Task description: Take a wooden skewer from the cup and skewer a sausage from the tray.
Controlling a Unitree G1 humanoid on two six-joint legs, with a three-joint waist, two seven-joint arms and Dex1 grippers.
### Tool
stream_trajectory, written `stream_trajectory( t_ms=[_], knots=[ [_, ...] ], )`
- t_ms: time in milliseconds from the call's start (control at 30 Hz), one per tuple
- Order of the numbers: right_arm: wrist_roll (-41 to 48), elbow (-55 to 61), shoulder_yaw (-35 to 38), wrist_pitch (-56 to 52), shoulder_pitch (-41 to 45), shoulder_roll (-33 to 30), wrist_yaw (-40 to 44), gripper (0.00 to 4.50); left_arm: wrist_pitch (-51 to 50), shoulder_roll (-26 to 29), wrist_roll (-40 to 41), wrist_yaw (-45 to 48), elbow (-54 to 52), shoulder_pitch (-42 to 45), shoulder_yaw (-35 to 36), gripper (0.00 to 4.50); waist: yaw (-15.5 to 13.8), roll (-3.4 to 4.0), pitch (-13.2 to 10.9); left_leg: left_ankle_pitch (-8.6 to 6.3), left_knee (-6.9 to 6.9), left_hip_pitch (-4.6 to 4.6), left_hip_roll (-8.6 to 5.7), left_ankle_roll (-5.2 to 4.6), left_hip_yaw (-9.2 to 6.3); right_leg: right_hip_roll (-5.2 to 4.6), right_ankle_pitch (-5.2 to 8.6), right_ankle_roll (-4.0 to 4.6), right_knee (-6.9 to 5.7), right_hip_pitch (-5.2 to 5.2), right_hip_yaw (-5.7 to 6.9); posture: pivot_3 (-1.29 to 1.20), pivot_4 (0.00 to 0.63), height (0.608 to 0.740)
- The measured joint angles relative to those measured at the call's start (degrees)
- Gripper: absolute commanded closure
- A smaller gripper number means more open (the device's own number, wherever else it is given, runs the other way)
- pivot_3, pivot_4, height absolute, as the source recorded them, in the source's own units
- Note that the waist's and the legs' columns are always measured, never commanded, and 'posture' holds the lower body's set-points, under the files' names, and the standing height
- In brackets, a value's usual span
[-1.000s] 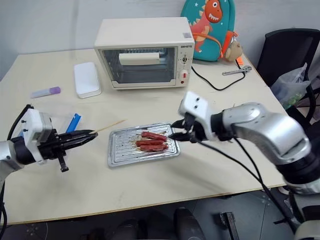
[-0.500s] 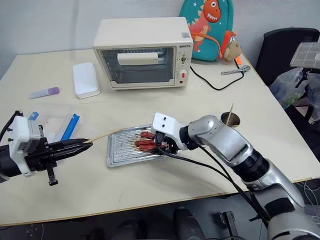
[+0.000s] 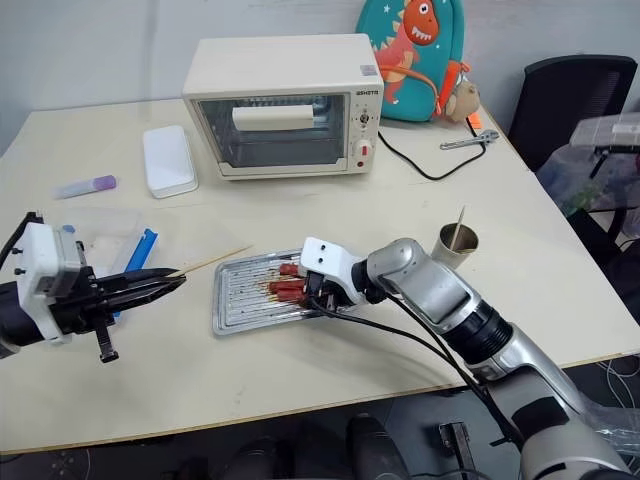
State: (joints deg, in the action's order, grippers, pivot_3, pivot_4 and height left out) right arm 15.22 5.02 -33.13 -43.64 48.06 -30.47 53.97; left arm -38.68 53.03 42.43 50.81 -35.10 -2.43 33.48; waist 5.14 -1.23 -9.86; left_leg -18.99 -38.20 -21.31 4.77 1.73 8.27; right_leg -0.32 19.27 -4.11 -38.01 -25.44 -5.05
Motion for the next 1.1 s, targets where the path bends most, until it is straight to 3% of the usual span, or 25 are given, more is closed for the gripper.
stream_trajectory(
  t_ms=[467, 1100],
  knots=[
    [0.14, -0.07, 4.25, -3.74, 0.35, 0.65, 2.15, 3.31, 1.10, 0.00, -0.18, -0.22, 0.31, 0.26, -0.51, 4.50, 0.01, 0.00, 0.00, 0.00, -0.01, 0.01, -0.01, 0.00, 0.02, 0.01, 0.00, 0.00, -0.03, 0.00, 0.01, 0.00, 0.150, 0.740],
    [-1.94, -6.77, 4.16, -3.81, 1.05, 2.30, 5.58, 3.31, 1.91, 0.00, -0.29, -0.50, 1.69, 1.02, -1.00, 4.50, 0.55, -0.01, 0.01, 0.00, -0.02, 0.02, -0.01, 0.00, 0.03, 0.01, 0.00, 0.00, -0.08, 0.00, 0.04, 0.00, 0.150, 0.740]
  ],
)
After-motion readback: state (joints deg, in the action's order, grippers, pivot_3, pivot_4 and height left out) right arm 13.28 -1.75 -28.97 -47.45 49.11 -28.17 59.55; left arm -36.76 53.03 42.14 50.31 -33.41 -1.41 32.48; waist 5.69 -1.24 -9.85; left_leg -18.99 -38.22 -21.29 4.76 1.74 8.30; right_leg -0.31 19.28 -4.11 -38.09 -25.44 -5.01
